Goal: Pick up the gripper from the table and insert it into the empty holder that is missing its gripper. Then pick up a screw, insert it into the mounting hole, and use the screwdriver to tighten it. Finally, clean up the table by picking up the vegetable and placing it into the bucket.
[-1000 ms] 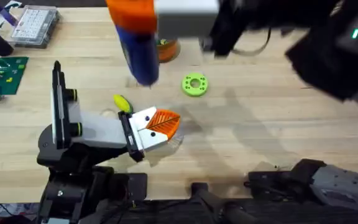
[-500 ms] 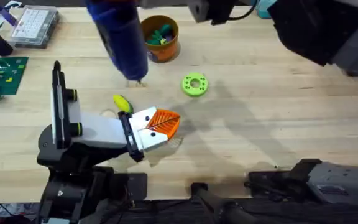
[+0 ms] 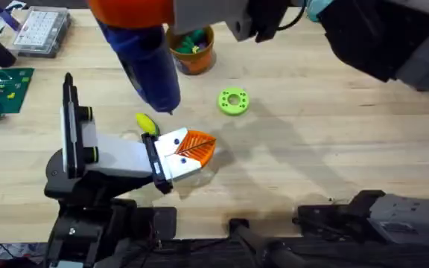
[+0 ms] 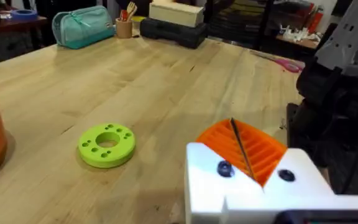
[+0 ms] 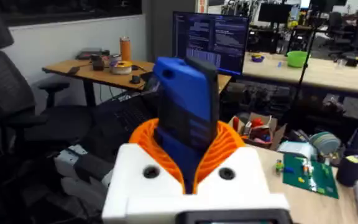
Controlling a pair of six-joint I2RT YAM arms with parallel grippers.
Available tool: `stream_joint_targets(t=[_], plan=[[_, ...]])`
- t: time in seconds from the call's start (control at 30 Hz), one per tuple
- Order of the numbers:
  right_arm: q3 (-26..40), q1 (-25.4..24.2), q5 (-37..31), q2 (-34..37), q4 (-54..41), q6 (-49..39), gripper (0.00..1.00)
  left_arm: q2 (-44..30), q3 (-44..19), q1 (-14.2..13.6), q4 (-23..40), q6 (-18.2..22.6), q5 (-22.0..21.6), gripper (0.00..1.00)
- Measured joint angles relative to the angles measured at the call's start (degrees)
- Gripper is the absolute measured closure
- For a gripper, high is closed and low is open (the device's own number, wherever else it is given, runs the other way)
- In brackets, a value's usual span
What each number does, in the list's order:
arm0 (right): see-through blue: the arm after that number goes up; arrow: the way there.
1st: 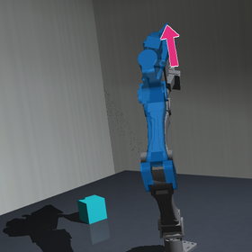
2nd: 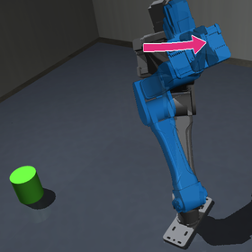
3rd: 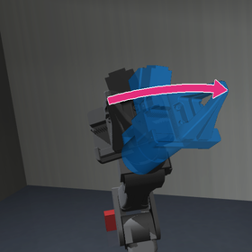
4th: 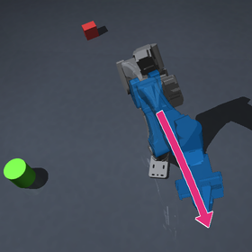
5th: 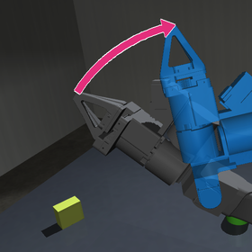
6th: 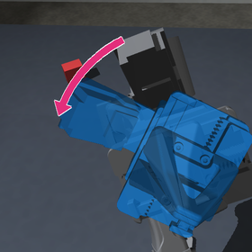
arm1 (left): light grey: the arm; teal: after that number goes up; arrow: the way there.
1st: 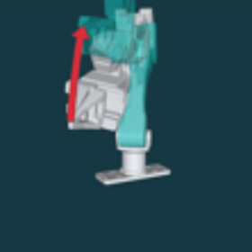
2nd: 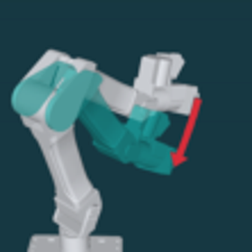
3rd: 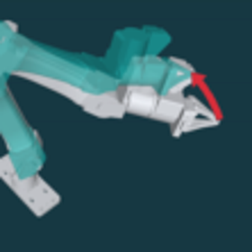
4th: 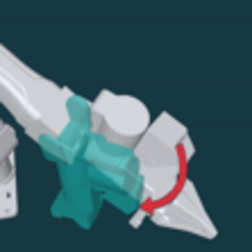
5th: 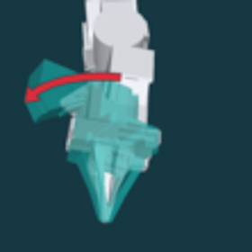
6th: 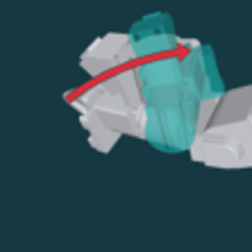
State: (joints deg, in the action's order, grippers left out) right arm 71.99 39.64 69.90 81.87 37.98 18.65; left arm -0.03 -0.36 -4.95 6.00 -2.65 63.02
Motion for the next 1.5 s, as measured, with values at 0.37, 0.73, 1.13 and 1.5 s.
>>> stream_joint_targets(t=[0.37, 0.73, 1.13, 1.5], plan=[[-2.15, 0.0, 0.34, 0.0, 1.95, 0.23, 0.957, 0.0, 0.0, 0.0, 0.0, 0.02, 0.0, 0.98], [-12.52, 0.33, -1.32, 0.0, 12.79, 6.38, 0.956, 0.0, 0.0, 0.0, 0.0, 0.0, 0.0, 0.98], [-13.14, 0.35, -2.24, 0.0, 13.0, 6.37, 0.957, -0.02, 0.0, 0.0, 0.0, 0.0, -0.02, 0.98], [-15.24, 0.7, -4.06, 0.0, 15.87, 4.68, 0.955, 0.0, 0.0, 0.0, 0.0, 0.0, 0.0, 0.98]])
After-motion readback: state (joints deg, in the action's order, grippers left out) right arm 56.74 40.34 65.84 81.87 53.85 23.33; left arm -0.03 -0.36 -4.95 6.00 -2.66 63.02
